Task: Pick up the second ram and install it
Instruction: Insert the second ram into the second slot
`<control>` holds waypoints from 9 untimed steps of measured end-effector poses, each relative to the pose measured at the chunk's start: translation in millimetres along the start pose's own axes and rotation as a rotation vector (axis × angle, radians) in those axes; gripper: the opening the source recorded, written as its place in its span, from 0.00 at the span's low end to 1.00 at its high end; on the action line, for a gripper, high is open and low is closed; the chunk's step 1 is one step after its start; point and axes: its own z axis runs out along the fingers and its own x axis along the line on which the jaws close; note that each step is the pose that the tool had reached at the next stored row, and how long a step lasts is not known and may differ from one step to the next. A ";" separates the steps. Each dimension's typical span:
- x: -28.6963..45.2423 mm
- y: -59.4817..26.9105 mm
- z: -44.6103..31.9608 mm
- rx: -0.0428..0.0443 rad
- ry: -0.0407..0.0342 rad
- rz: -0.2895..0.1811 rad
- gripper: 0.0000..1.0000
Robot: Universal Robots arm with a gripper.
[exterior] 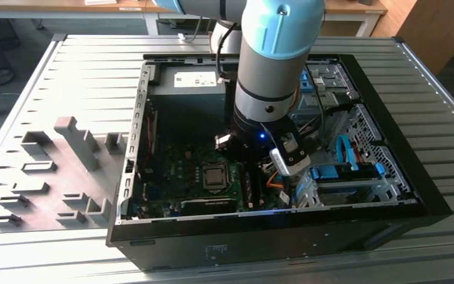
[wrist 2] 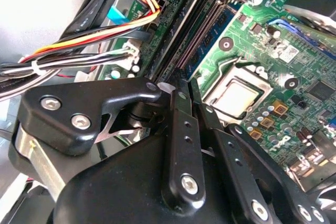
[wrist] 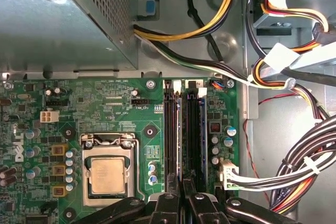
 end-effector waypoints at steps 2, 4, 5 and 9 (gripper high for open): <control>0.0 0.1 0.6 0.0002 0.0000 0.000 0.14; 0.0 0.5 1.1 0.0002 -0.0001 0.000 0.14; 0.0 0.6 1.2 0.0001 -0.0001 0.000 0.14; 0.1 2.0 1.4 0.0003 -0.0001 0.000 0.14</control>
